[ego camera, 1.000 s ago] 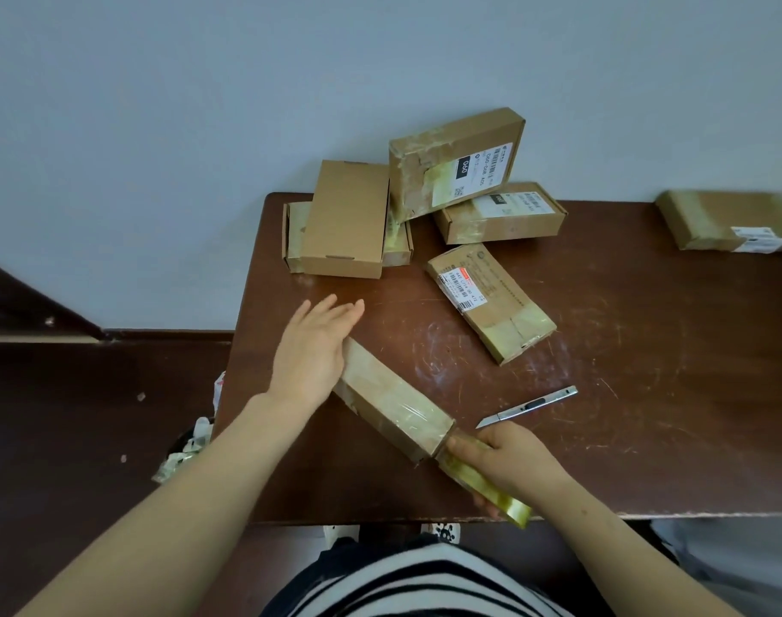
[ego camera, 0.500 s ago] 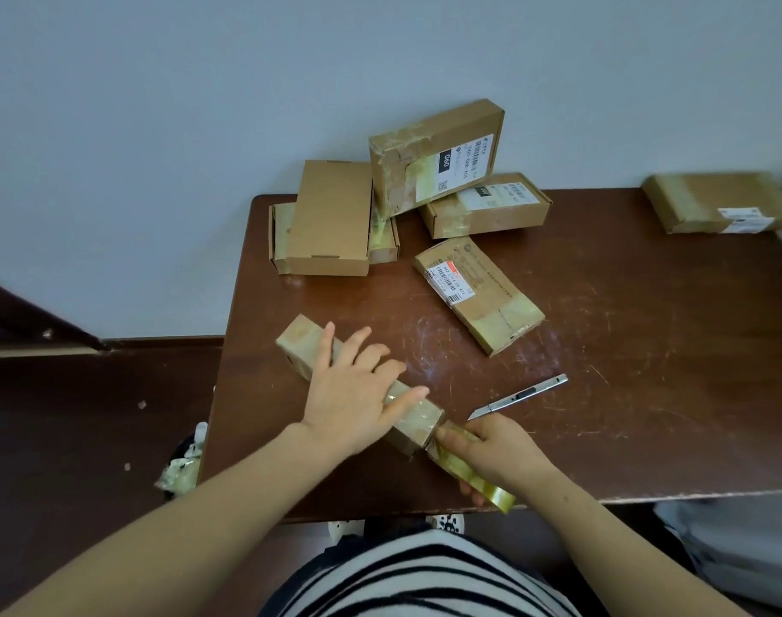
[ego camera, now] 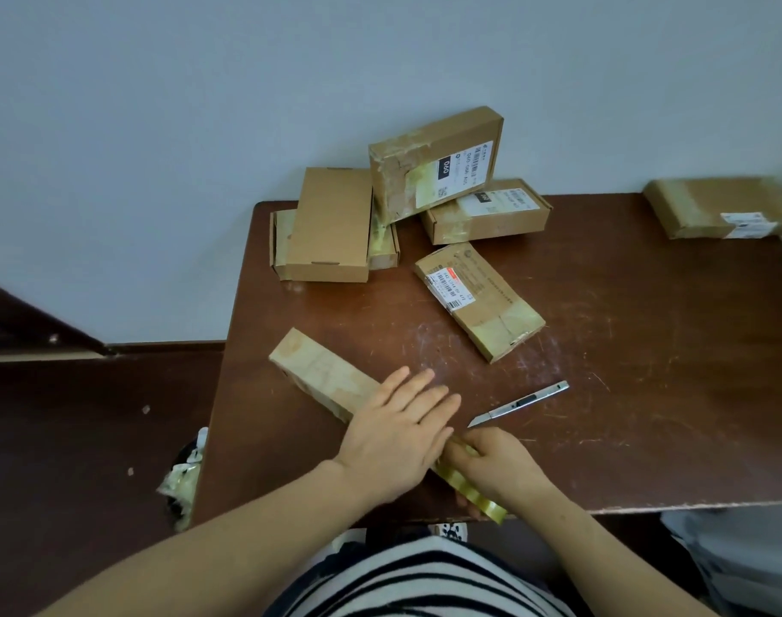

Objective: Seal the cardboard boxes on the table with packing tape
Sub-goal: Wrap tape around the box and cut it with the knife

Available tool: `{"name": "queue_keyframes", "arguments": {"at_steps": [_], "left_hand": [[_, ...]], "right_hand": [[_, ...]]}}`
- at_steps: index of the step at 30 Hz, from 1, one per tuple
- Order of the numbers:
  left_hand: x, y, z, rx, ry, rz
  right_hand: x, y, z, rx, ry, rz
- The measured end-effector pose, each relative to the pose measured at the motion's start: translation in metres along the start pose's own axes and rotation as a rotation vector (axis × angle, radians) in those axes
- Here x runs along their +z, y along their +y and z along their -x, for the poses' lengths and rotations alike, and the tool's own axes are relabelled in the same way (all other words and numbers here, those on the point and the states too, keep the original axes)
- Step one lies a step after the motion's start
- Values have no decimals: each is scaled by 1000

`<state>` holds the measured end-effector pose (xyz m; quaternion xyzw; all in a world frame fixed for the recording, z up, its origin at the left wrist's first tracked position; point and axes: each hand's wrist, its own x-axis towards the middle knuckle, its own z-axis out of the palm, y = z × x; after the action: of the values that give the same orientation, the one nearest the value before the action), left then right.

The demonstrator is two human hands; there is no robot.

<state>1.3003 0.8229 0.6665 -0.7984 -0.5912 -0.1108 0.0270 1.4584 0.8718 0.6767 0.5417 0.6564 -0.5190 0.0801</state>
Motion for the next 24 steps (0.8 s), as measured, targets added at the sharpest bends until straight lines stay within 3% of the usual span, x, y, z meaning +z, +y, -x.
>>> {"name": "queue_keyframes", "arguments": {"at_steps": [6, 10, 16, 20, 24], "left_hand": [[-6, -5, -4, 86, -70, 64], [-28, -10, -15, 46, 22, 188], [-78, -60, -41, -314, 234, 889], [-91, -85, -49, -509, 363, 1147], [-87, -104, -48, -769, 462, 1368]], "right_hand": [[-2, 3, -1, -12, -32, -145], [-21, -18, 16, -41, -143, -275], [-86, -96, 58, -384, -214, -474], [-81, -145, 48, -506, -156, -535], [-83, -176, 39, -570, -250, -466]]}}
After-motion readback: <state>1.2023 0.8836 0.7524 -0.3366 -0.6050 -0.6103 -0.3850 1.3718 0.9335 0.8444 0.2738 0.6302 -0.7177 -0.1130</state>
